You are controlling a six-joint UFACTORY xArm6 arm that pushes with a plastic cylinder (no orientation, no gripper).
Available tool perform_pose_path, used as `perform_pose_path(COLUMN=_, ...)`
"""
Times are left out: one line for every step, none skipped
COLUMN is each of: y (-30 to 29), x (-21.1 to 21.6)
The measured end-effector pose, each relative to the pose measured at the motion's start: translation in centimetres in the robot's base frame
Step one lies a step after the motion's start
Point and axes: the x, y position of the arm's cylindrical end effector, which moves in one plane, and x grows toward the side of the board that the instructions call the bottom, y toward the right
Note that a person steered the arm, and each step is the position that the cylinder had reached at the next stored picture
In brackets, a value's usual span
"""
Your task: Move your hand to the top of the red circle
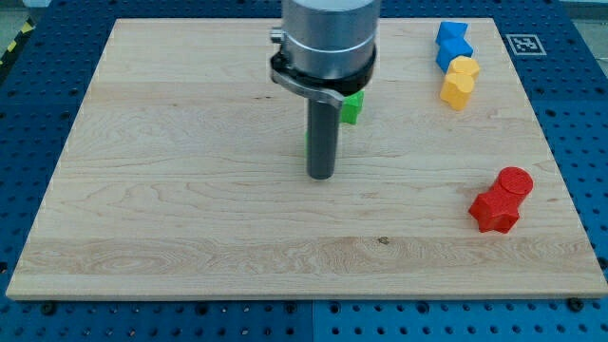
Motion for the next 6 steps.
perform_pose_path(y=-0.3, x=-0.1)
perform_pose_path(y=0.3, x=-1.2)
perform_pose_path(y=1.6, x=-2.8)
perform_pose_path(y=2.6, x=-4.1)
perform_pose_path(y=5.5, x=-3.2)
perform_pose_path(y=10.9, x=-2.3)
